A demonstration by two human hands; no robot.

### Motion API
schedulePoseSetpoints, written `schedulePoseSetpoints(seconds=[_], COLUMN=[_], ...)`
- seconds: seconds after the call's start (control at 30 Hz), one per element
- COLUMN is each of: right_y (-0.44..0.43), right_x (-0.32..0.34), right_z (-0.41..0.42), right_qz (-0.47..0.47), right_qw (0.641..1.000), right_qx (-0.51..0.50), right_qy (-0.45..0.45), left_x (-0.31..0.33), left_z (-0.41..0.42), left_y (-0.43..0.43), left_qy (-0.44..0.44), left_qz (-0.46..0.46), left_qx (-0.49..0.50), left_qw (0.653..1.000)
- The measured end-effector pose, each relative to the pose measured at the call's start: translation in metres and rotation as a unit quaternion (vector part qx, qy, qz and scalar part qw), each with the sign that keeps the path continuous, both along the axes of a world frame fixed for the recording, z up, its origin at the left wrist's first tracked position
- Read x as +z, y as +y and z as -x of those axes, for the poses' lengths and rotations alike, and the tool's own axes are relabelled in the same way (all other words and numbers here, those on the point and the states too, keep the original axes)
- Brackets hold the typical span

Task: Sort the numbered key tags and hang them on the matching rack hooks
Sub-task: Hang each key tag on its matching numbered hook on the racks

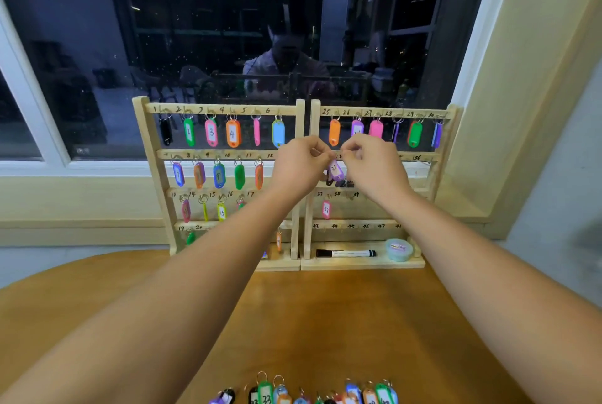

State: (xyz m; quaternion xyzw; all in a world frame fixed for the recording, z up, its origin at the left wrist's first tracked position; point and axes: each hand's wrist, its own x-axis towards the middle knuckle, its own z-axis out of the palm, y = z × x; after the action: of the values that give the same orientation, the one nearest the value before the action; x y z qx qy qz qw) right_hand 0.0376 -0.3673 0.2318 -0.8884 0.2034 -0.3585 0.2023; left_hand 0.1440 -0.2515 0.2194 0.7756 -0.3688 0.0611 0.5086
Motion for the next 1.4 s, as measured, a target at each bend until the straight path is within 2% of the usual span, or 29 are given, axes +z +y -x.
schedulePoseSetpoints(seconds=[0.27, 0.37, 0.5, 0.7, 0.93, 1.13, 1.4], right_y=[0.02, 0.04, 0.072, 0.12, 0.168, 0.188, 0.196], right_x=[-0.03, -0.049, -0.08, -0.125, -0.165, -0.192, -0.208], right_z=[0.032, 0.043, 0.055, 0.07, 0.081, 0.079, 0.079], right_qz=[-0.071, -0.094, -0.133, -0.169, -0.166, -0.136, -0.043], right_qw=[0.997, 0.994, 0.984, 0.96, 0.93, 0.915, 0.919], right_qx=[0.036, 0.057, 0.11, 0.18, 0.242, 0.275, 0.274], right_qy=[-0.013, -0.013, 0.045, 0.128, 0.222, 0.262, 0.281], left_x=[-0.007, -0.017, -0.046, -0.11, -0.173, -0.191, -0.192], left_z=[0.005, 0.009, 0.019, 0.035, 0.058, 0.071, 0.072], left_y=[0.007, 0.025, 0.067, 0.149, 0.233, 0.268, 0.274], left_qy=[-0.041, -0.029, -0.009, 0.044, 0.079, 0.071, 0.118], left_qz=[-0.033, -0.053, -0.092, -0.133, -0.185, -0.213, -0.278], left_qx=[0.035, 0.03, 0.008, 0.03, 0.034, 0.029, -0.104], left_qw=[0.998, 0.998, 0.996, 0.99, 0.979, 0.974, 0.947])
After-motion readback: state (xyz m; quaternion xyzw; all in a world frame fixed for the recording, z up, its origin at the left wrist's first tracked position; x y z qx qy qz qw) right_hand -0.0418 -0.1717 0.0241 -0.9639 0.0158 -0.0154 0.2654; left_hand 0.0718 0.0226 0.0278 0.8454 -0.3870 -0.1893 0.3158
